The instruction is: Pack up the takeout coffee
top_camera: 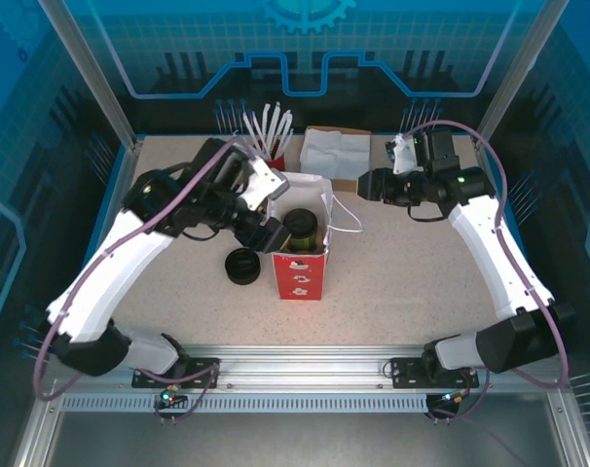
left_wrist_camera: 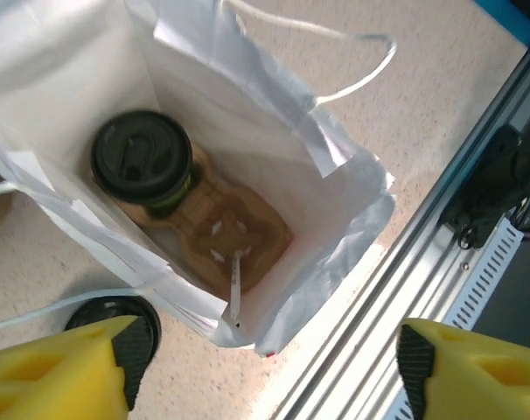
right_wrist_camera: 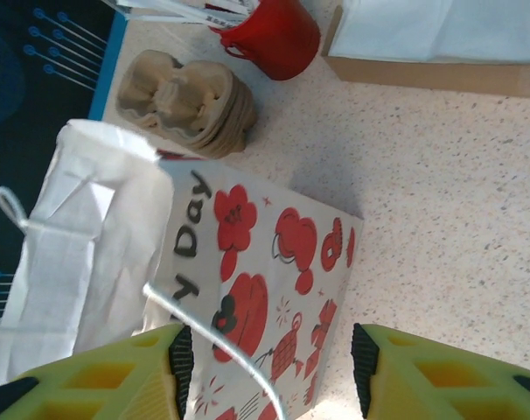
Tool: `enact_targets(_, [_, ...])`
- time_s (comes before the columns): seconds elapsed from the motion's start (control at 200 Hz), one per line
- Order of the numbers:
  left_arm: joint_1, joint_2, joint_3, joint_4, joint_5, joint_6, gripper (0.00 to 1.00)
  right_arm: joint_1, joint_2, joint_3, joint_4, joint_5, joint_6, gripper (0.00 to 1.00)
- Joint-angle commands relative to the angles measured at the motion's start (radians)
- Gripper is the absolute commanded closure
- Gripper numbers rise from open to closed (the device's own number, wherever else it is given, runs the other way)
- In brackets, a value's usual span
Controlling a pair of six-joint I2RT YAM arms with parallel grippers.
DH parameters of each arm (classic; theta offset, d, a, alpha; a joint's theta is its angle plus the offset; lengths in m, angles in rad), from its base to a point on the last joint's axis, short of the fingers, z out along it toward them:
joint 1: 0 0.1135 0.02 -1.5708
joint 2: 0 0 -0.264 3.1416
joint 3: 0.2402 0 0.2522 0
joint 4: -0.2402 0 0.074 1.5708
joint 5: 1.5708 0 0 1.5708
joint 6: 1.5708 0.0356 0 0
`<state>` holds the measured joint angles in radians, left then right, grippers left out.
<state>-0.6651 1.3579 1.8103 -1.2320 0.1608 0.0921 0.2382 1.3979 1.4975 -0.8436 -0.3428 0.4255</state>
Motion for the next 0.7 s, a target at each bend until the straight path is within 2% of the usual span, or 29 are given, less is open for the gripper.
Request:
enact_targets(0.0, [0.001, -0.106, -0.081, 0.142, -0.01, -0.041, 0.19, 0.011, 0.057, 0.086, 0.016, 0.069, 0.006, 0.46])
enact_targets(0.15, [0.063, -0.234, -0.225, 0.27, -0.029, -0.133, 0.13, 0.023, 0.163, 0.197, 0.032, 0.133, 0.019, 0.46])
enact_targets(0.245, [0.121, -0.336, -0.353, 0.37, -0.008, -0.216, 0.04, 0.069, 0.225, 0.263, 0.046, 0.287, 0.005, 0.46])
enact_targets(0.325, [0.153, -0.417, -0.459, 0.445, 0.012, -0.27, 0.02, 0.104, 0.273, 0.301, 0.073, 0.386, -0.027, 0.46])
enact_targets(0.455, [0.168, -0.506, -0.566, 0.483, -0.027, -0.328, 0.01, 0.108, 0.365, 0.351, 0.109, 0.422, -0.034, 0.46])
enact_targets(0.695, [0.174, -0.619, -0.678, 0.467, -0.076, -0.394, 0.01, 0.107, 0.599, 0.537, 0.072, 0.477, -0.06, 0.46])
